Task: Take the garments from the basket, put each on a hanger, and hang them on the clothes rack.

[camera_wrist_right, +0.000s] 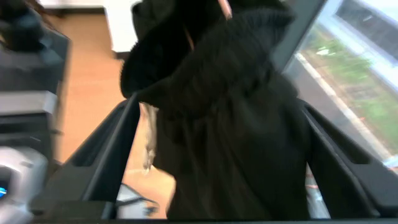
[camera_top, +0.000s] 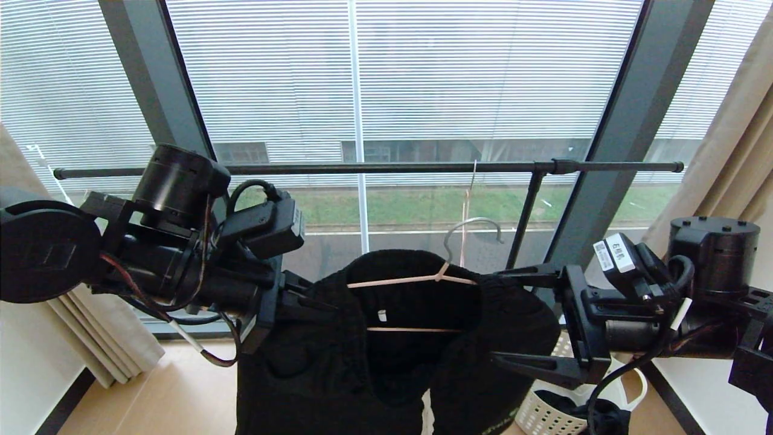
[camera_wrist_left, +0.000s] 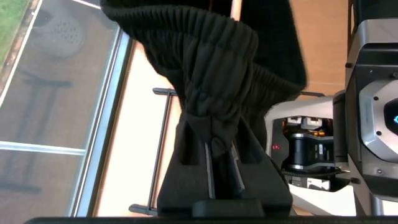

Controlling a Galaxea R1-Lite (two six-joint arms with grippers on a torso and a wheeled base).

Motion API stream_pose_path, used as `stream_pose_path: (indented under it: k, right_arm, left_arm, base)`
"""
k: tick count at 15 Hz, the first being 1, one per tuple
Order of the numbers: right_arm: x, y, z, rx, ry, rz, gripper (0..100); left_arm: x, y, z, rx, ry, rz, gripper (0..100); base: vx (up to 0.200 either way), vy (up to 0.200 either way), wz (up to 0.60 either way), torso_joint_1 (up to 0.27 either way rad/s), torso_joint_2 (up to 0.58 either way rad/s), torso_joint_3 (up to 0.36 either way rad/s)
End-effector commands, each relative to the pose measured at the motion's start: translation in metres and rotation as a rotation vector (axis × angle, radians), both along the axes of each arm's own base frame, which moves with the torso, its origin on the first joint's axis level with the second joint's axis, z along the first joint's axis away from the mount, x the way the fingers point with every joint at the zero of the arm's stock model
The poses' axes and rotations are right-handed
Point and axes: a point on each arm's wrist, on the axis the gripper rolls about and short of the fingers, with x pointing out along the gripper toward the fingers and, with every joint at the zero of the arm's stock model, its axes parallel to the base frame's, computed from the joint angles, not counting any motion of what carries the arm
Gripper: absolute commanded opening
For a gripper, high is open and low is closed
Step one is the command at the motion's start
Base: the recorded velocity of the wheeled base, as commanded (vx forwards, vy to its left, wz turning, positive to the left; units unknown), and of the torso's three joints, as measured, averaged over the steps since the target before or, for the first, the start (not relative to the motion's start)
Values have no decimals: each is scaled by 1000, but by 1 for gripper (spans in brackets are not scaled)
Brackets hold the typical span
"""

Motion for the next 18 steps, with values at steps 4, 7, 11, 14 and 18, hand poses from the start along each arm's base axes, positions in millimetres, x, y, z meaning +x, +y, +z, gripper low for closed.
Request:
stream_pose_path:
  k: [4, 7, 11, 14, 18]
  right_arm:
    - [12, -9, -5, -10, 1, -46, 100]
    - [15, -11, -3, -8, -5, -57, 100]
    - [18, -15, -4, -9, -2, -73, 100]
    - [22, -14, -15, -44, -28, -56, 100]
    - [31, -12, -32, -68, 11, -56, 100]
  left_arm:
    - [-13, 14, 13, -18, -41, 30, 0]
    - [-25, 21, 15, -21, -52, 39, 0]
    - [-34, 30, 19, -27, -71, 60, 0]
    - [-46, 44, 28, -40, -110, 106, 0]
    - [-58, 52, 33, -57, -112, 140, 0]
  base:
    - [0, 0, 0, 0, 0, 0]
    - [0, 0, 0, 0, 0, 0]
    - [0, 0, 0, 0, 0, 0]
    - [0, 0, 0, 0, 0, 0]
    - [0, 0, 0, 0, 0, 0]
